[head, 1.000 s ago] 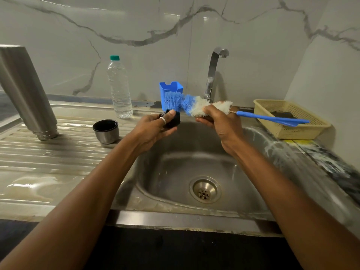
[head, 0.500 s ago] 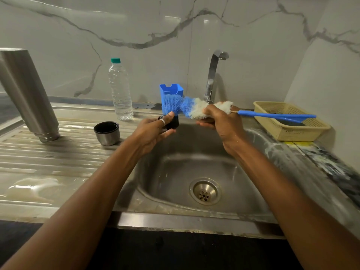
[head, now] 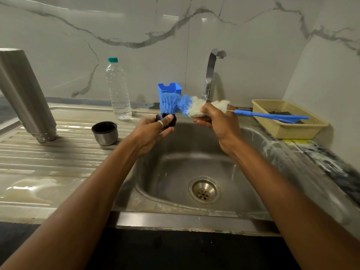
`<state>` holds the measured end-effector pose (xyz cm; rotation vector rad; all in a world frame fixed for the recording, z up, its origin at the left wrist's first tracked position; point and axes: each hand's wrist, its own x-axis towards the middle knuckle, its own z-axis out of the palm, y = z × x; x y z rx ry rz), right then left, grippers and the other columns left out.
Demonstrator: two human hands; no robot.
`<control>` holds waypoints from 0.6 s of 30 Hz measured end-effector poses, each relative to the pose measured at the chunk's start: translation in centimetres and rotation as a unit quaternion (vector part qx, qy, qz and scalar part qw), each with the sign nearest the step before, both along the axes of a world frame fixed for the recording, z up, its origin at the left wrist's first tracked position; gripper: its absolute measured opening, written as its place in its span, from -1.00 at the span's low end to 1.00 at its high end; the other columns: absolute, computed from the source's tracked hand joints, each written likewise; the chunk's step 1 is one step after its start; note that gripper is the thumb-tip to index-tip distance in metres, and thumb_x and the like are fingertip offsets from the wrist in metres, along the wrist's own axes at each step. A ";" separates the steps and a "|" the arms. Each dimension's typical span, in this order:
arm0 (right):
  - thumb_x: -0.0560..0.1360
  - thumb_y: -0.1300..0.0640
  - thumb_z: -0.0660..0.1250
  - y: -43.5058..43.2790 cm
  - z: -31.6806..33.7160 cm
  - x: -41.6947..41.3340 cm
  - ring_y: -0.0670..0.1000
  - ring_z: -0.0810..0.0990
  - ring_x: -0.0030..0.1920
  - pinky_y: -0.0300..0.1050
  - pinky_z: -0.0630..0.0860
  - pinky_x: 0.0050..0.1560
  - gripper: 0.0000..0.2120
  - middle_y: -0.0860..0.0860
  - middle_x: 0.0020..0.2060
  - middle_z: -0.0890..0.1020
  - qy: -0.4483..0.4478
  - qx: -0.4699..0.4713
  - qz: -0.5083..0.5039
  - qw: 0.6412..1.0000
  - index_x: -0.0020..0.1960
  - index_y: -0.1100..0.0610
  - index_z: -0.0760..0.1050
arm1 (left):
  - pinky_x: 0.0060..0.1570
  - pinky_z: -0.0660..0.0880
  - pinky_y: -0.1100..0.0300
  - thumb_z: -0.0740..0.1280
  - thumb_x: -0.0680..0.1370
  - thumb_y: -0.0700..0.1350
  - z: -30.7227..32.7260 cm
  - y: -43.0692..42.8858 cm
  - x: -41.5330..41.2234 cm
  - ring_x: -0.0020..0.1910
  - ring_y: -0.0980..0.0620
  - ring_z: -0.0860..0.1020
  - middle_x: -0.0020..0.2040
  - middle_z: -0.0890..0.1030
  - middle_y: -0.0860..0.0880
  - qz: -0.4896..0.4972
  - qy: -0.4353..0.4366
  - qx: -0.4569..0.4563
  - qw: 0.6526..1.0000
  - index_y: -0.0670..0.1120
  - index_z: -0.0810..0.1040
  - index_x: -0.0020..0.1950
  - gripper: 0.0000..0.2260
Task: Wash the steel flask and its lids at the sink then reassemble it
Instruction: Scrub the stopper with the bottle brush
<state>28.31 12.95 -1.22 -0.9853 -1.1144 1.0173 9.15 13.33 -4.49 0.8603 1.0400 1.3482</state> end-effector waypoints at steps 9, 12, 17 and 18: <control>0.51 0.27 0.37 -0.2 0.1 -0.4 0.11 0.76 -0.15 -0.16 0.66 -0.15 -0.91 0.19 -0.09 0.73 0.017 0.001 0.004 1.000 -0.02 0.29 0.60 | 0.06 0.64 0.20 0.40 0.59 -0.11 0.6 -0.4 0.5 0.12 -0.03 0.66 0.12 0.64 -0.18 -0.005 0.024 0.044 0.999 -0.25 0.55 0.12 -0.78; 0.51 0.28 0.37 -0.4 -0.2 -0.7 0.11 0.75 -0.11 -0.11 0.68 -0.10 -0.96 0.17 -0.09 0.72 0.024 0.001 0.009 1.000 -0.11 0.19 0.57 | 0.08 0.64 0.19 0.41 0.58 -0.09 0.6 -0.3 0.4 0.07 -0.02 0.68 0.10 0.64 -0.18 0.025 0.028 0.048 0.998 -0.24 0.56 0.07 -0.78; 0.50 0.27 0.38 0.1 -0.5 -0.7 0.09 0.75 -0.08 -0.04 0.69 -0.03 -0.98 0.17 -0.08 0.72 0.019 0.001 0.014 1.000 -0.10 0.20 0.58 | 0.05 0.65 0.19 0.42 0.57 -0.05 0.0 -0.2 1.0 0.07 -0.04 0.69 0.13 0.65 -0.19 0.012 0.060 0.040 0.997 -0.28 0.54 0.20 -0.66; 0.50 0.27 0.38 0.1 -0.5 -0.8 0.10 0.75 -0.07 -0.04 0.69 -0.02 -0.99 0.16 -0.08 0.72 0.021 -0.001 0.013 1.000 -0.09 0.21 0.58 | 0.05 0.64 0.19 0.43 0.57 -0.05 0.0 -0.1 1.3 0.07 -0.04 0.69 0.12 0.66 -0.20 0.011 0.063 0.045 0.997 -0.30 0.54 0.22 -0.63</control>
